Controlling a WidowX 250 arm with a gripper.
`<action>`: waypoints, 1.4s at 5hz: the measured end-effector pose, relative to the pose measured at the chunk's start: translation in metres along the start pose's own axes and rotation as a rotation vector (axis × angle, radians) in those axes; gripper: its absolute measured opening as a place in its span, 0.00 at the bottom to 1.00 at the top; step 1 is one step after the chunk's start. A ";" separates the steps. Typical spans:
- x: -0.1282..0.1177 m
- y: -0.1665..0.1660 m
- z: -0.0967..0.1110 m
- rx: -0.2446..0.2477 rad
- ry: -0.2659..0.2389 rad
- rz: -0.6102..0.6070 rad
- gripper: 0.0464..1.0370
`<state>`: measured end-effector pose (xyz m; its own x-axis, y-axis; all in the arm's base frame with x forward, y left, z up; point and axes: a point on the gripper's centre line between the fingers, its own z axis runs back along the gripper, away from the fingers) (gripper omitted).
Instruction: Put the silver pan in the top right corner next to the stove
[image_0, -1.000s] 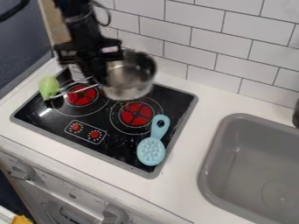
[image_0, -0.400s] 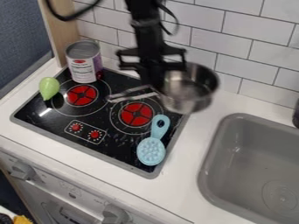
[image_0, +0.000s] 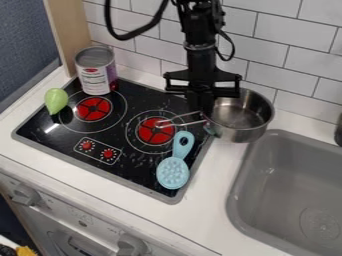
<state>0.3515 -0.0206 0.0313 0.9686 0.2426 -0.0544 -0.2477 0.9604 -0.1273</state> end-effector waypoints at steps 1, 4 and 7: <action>0.007 -0.003 -0.010 -0.004 0.001 0.004 0.03; 0.030 0.000 -0.026 0.080 -0.022 0.007 0.22; 0.026 0.006 -0.007 0.028 -0.026 0.031 0.97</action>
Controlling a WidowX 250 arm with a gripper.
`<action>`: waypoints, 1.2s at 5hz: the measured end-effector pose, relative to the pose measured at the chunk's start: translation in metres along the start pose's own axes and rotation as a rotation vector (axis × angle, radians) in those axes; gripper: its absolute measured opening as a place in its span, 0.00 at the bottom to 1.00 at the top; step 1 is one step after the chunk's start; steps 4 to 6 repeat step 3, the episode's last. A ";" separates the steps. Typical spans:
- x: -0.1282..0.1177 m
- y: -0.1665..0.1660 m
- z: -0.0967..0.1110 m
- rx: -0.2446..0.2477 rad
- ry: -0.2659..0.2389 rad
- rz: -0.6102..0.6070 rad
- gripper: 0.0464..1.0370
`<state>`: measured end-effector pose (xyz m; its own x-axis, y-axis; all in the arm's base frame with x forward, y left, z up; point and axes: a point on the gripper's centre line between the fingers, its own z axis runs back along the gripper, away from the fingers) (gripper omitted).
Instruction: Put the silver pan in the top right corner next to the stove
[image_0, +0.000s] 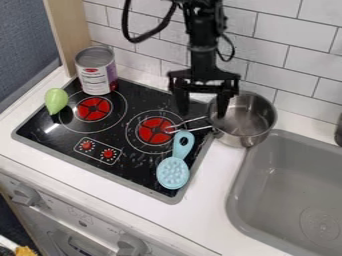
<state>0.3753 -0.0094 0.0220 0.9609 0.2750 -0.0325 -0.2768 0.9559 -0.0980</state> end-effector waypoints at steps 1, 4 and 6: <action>-0.001 -0.003 0.018 -0.036 -0.016 -0.007 0.97; 0.000 0.005 0.050 -0.085 -0.048 0.009 0.96; 0.000 0.005 0.050 -0.085 -0.048 0.009 0.96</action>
